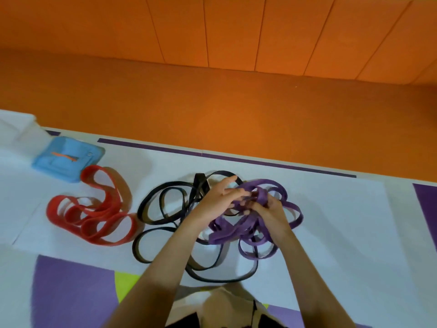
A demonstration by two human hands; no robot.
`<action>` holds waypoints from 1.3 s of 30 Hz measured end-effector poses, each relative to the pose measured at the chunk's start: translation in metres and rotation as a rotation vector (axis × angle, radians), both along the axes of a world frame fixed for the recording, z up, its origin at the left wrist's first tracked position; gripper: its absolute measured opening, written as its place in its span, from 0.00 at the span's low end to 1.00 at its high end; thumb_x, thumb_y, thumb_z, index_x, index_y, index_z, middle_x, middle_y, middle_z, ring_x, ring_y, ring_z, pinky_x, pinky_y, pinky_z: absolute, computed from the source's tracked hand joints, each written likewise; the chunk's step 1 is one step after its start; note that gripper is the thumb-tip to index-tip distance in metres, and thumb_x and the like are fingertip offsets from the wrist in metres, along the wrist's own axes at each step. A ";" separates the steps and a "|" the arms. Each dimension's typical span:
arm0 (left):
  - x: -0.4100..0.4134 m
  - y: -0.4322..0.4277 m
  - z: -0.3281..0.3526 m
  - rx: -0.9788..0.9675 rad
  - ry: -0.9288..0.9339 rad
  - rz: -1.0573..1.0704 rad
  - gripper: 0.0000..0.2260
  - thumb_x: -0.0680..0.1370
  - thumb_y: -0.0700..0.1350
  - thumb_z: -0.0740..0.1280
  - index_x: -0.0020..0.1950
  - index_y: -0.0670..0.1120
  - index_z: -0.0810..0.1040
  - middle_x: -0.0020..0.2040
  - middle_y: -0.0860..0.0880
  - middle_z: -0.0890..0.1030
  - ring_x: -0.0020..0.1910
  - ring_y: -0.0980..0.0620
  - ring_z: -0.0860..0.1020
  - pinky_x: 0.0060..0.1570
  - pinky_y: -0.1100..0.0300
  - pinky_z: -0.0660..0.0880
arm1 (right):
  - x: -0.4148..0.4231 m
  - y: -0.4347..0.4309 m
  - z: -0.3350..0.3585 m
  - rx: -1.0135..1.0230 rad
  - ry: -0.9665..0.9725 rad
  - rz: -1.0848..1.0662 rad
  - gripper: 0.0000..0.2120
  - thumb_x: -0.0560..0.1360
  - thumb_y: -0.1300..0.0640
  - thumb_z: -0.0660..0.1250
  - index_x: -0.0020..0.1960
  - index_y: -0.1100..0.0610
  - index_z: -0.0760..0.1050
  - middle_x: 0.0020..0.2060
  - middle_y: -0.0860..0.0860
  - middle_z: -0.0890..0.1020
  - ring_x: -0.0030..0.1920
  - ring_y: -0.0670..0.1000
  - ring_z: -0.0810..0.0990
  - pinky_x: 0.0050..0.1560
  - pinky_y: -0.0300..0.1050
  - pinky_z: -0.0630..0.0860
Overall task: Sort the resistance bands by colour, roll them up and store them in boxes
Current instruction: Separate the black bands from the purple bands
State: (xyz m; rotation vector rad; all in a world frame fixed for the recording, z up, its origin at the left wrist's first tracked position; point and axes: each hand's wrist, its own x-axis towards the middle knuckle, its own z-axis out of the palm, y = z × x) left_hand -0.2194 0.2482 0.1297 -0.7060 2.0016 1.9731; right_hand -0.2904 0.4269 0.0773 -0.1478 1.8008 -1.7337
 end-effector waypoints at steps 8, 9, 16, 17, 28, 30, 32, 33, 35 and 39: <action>0.054 -0.042 -0.085 -0.645 -0.286 0.038 0.18 0.82 0.42 0.67 0.72 0.47 0.76 0.71 0.44 0.73 0.64 0.41 0.79 0.63 0.52 0.76 | -0.064 0.060 -0.007 0.368 0.149 -0.264 0.09 0.76 0.57 0.65 0.56 0.53 0.76 0.37 0.47 0.81 0.31 0.46 0.75 0.33 0.43 0.70; 0.061 -0.044 -0.097 -0.648 -0.356 0.005 0.19 0.81 0.42 0.67 0.72 0.48 0.75 0.74 0.43 0.69 0.67 0.38 0.76 0.67 0.47 0.74 | -0.070 0.065 -0.007 0.452 0.194 -0.232 0.14 0.77 0.55 0.66 0.62 0.51 0.72 0.41 0.44 0.81 0.36 0.45 0.78 0.36 0.42 0.71; 0.073 -0.044 -0.136 -0.690 -0.591 -0.153 0.27 0.83 0.48 0.68 0.81 0.56 0.66 0.85 0.40 0.47 0.82 0.33 0.57 0.78 0.36 0.62 | -0.060 0.062 -0.029 0.784 0.277 0.067 0.32 0.78 0.49 0.72 0.77 0.47 0.62 0.58 0.54 0.83 0.56 0.61 0.83 0.60 0.57 0.79; 0.074 -0.045 -0.141 -0.691 -0.593 -0.160 0.29 0.83 0.47 0.69 0.82 0.55 0.63 0.85 0.40 0.45 0.82 0.33 0.58 0.78 0.36 0.63 | -0.053 0.057 -0.033 0.780 0.280 0.089 0.31 0.79 0.51 0.72 0.77 0.47 0.62 0.61 0.53 0.82 0.59 0.61 0.82 0.61 0.58 0.79; 0.097 -0.072 -0.149 -0.747 -0.158 0.046 0.41 0.78 0.32 0.71 0.86 0.45 0.54 0.86 0.49 0.55 0.79 0.45 0.68 0.71 0.56 0.72 | 0.021 -0.007 -0.056 1.356 0.406 0.202 0.32 0.81 0.39 0.63 0.82 0.43 0.58 0.84 0.57 0.39 0.83 0.64 0.37 0.78 0.72 0.41; 0.099 -0.081 -0.146 -0.773 -0.126 0.070 0.42 0.77 0.33 0.72 0.86 0.46 0.54 0.87 0.52 0.53 0.79 0.47 0.69 0.67 0.60 0.74 | 0.036 -0.025 -0.056 1.335 0.615 0.127 0.35 0.80 0.43 0.67 0.83 0.46 0.58 0.85 0.56 0.42 0.84 0.63 0.39 0.77 0.69 0.36; 0.101 -0.090 -0.142 -0.751 -0.099 0.090 0.42 0.77 0.33 0.72 0.86 0.48 0.54 0.86 0.54 0.54 0.79 0.48 0.69 0.67 0.62 0.72 | 0.050 -0.041 -0.060 1.086 0.776 0.092 0.30 0.79 0.55 0.70 0.79 0.52 0.67 0.82 0.58 0.59 0.83 0.63 0.55 0.81 0.69 0.48; 0.102 -0.095 -0.139 -0.744 -0.081 0.087 0.42 0.77 0.34 0.72 0.86 0.48 0.54 0.86 0.54 0.54 0.77 0.48 0.71 0.66 0.61 0.73 | 0.057 -0.050 -0.063 0.934 0.821 0.133 0.24 0.78 0.60 0.70 0.73 0.54 0.73 0.76 0.57 0.71 0.78 0.62 0.67 0.78 0.67 0.64; 0.101 -0.103 -0.134 -0.754 -0.058 0.071 0.42 0.78 0.34 0.71 0.86 0.50 0.54 0.86 0.54 0.55 0.72 0.46 0.76 0.61 0.58 0.80 | 0.068 -0.065 -0.072 0.829 0.840 0.311 0.17 0.77 0.65 0.70 0.64 0.55 0.80 0.62 0.52 0.83 0.66 0.57 0.80 0.65 0.58 0.78; 0.100 -0.114 -0.131 -0.699 -0.036 0.091 0.42 0.78 0.33 0.70 0.86 0.51 0.54 0.86 0.54 0.56 0.60 0.47 0.82 0.43 0.68 0.77 | 0.081 -0.079 -0.093 1.243 0.620 0.511 0.21 0.81 0.50 0.68 0.73 0.49 0.71 0.67 0.49 0.78 0.72 0.53 0.73 0.70 0.56 0.73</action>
